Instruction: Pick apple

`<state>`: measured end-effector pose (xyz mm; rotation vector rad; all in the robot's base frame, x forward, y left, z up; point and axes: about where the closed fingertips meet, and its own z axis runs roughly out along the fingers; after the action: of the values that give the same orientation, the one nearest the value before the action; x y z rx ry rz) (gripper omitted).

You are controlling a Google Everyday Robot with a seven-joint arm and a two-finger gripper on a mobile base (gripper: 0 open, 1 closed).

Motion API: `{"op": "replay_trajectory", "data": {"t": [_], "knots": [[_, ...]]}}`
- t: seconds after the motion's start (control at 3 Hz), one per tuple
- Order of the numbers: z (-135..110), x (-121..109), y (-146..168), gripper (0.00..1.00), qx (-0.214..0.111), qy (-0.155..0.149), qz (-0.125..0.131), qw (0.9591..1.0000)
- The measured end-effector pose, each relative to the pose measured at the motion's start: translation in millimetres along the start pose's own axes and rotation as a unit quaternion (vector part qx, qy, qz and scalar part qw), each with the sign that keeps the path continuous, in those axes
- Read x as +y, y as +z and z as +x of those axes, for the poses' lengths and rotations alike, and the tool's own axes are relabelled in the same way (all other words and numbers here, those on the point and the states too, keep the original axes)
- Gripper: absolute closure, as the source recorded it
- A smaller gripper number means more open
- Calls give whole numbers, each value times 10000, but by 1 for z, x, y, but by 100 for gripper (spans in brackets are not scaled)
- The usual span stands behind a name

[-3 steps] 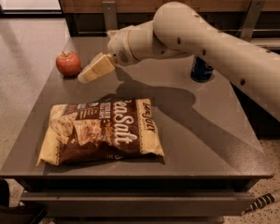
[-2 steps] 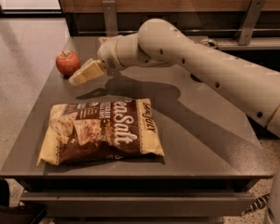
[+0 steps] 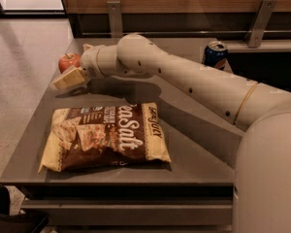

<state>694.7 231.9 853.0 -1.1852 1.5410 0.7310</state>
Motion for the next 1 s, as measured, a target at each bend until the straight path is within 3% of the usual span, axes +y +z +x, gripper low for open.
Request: {"op": "replay_trajectory", "data": {"t": [0.33, 1.0], "knots": [[-5, 7, 19, 33, -184, 27, -135, 9997], [-6, 11, 23, 95, -178, 23, -180, 9997]]}}
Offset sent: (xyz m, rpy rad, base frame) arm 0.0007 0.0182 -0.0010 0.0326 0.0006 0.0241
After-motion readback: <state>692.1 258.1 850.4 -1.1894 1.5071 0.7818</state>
